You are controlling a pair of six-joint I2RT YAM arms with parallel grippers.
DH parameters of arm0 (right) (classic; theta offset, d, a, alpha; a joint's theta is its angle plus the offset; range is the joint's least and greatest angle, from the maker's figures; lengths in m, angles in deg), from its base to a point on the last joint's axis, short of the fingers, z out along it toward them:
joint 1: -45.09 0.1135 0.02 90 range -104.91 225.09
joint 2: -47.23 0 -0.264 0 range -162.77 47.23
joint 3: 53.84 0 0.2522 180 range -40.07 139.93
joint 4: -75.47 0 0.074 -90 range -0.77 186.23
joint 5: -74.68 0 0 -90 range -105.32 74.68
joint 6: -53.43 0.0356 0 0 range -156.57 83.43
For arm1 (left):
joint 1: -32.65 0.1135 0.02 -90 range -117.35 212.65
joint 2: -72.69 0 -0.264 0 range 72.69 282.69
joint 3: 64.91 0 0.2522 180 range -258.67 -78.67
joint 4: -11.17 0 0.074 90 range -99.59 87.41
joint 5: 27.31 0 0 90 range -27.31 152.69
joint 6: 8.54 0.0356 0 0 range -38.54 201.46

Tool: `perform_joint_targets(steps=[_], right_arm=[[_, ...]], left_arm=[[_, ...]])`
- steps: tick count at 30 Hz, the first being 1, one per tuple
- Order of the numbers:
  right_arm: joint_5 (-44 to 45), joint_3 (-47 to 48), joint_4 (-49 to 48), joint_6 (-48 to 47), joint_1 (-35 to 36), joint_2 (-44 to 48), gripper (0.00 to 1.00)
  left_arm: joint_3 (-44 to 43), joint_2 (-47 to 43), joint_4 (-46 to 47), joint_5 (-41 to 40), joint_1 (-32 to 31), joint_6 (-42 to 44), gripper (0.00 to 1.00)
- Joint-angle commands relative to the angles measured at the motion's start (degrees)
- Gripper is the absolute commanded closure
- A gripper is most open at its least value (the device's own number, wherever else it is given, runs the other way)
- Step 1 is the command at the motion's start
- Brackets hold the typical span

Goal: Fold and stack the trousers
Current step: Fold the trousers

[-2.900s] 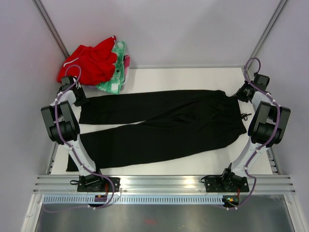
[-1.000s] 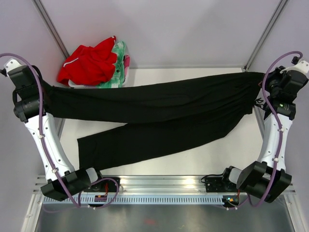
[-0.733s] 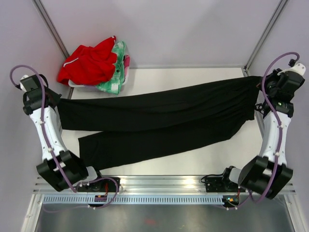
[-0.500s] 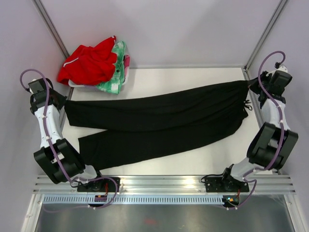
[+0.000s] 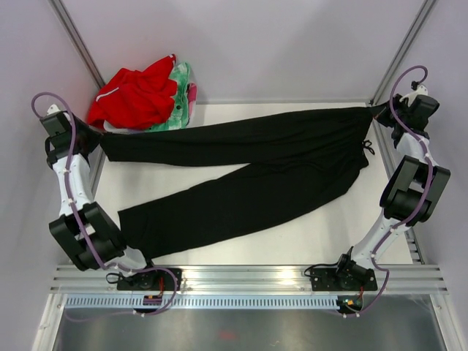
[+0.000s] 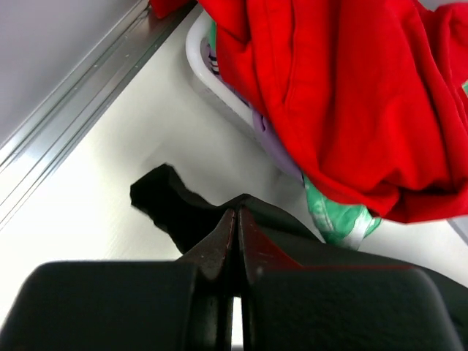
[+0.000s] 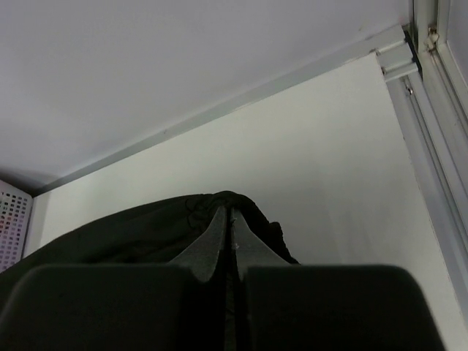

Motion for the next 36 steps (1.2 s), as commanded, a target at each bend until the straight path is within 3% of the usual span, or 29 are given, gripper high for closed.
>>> perform_joint_targets(steps=[1,11,16,21,25,28,30,36], right_arm=[[-2.08,-1.01,-8.46,-1.63,-0.28,3.08,1.00],[-3.84,-20.76,-15.49,-6.37,-0.64,13.46,1.00],[-2.18,-27.29,-18.82,-7.43,-3.01,16.01,1.00],[13.02,-36.60,-31.83,-6.97,-3.19,20.84,1.00],[20.32,-41.70,-32.64,-11.55,-3.71,27.43,1.00],[26.63,-45.65,-31.84,-9.72,-4.85,30.42,1.00],[29.37,-50.83,-36.30,-7.62,-5.81,31.48,1.00],[29.12,-57.97,-42.74,-7.78,-6.70,31.14,1.00]], left_arm=[[2.46,-7.28,2.42,-1.97,0.15,4.27,0.98],[19.07,-26.79,0.05,-9.36,0.23,7.36,0.98],[25.40,-36.70,-4.88,-9.02,0.32,7.71,0.98],[33.66,-47.27,-8.13,-10.50,0.23,9.81,0.98],[33.94,-49.48,-10.77,-12.27,0.15,12.62,0.98],[33.68,-52.02,-9.81,-6.75,-0.29,15.61,0.98],[33.24,-53.43,-10.15,-4.02,-1.17,17.11,0.98],[32.18,-54.67,-13.14,-6.27,-3.28,22.75,0.98]])
